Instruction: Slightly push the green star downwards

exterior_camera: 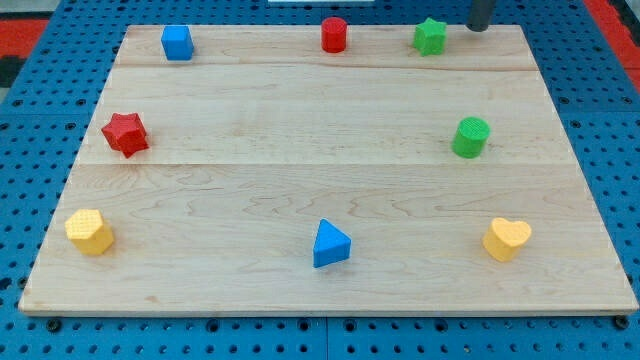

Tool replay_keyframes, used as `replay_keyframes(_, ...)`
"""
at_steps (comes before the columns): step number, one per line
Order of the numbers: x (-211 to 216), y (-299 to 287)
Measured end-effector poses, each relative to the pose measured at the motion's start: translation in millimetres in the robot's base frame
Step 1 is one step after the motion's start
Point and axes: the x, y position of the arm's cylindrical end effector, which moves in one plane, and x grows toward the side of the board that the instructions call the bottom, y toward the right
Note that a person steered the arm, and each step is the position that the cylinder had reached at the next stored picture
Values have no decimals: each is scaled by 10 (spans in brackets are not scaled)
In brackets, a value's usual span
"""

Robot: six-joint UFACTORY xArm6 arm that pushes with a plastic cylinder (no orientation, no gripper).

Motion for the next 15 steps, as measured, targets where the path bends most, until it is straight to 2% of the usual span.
replay_keyframes(8, -3, -182)
replay_keyframes(9, -2, -483)
replay_keyframes(10, 8, -1020)
replay_keyframes(11, 181, -1089)
replay_keyframes(13, 180, -959)
replay_keyframes(15, 1, -1110)
